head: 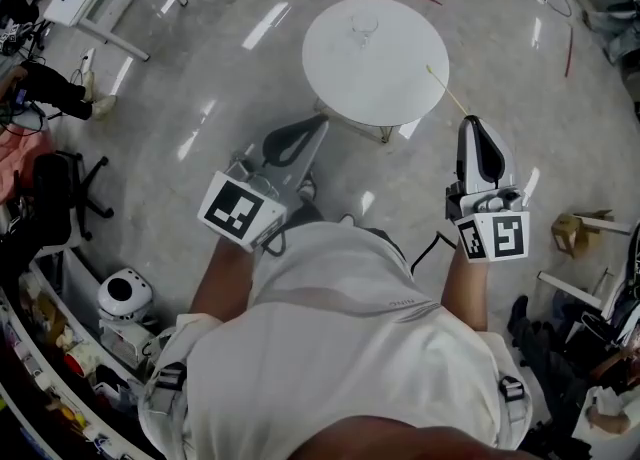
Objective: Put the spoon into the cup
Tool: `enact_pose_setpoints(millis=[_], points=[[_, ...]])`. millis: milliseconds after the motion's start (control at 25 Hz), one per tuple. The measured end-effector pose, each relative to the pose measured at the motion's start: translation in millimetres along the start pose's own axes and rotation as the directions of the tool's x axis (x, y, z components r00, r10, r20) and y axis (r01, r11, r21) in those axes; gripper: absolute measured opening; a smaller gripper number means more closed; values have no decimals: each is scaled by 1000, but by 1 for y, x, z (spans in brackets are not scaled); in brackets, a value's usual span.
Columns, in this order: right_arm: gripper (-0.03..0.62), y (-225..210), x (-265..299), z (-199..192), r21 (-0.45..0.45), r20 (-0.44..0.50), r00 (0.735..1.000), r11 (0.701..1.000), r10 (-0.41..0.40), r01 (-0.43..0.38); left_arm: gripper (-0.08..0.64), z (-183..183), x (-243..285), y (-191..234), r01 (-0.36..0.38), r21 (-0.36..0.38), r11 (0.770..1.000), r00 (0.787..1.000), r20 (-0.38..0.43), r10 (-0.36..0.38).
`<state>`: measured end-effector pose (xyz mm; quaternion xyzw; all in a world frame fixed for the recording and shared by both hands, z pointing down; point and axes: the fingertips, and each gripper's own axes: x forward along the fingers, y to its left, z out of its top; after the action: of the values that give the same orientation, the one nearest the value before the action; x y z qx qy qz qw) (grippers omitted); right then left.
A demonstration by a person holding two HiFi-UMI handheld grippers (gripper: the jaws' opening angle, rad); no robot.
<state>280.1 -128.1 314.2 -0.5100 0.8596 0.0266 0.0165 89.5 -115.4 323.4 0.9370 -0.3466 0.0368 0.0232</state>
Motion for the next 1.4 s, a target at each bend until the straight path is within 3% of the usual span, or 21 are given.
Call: enact_pose_setpoints(millis=[520, 720, 1040, 1280, 1400], points=[[11, -16, 225, -23, -51, -107, 993, 998, -44, 39, 2, -8, 73, 225, 55, -81, 995, 998, 3, -55], [11, -22, 284, -32, -76, -151, 986, 995, -71, 60, 2, -14, 91, 303, 39, -104, 994, 999, -10, -41], [11, -77, 331, -93, -35, -298, 954, 999, -47, 39, 2, -26, 144, 318, 35, -122, 992, 998, -47, -41], [12, -102, 368, -154, -10, -428, 903, 998, 45, -54, 2, -32, 167, 314, -26, -148, 989, 997, -75, 15], [12, -113, 380, -190, -3, -501, 861, 995, 87, -102, 2, -33, 184, 308, -53, -155, 986, 996, -80, 41]])
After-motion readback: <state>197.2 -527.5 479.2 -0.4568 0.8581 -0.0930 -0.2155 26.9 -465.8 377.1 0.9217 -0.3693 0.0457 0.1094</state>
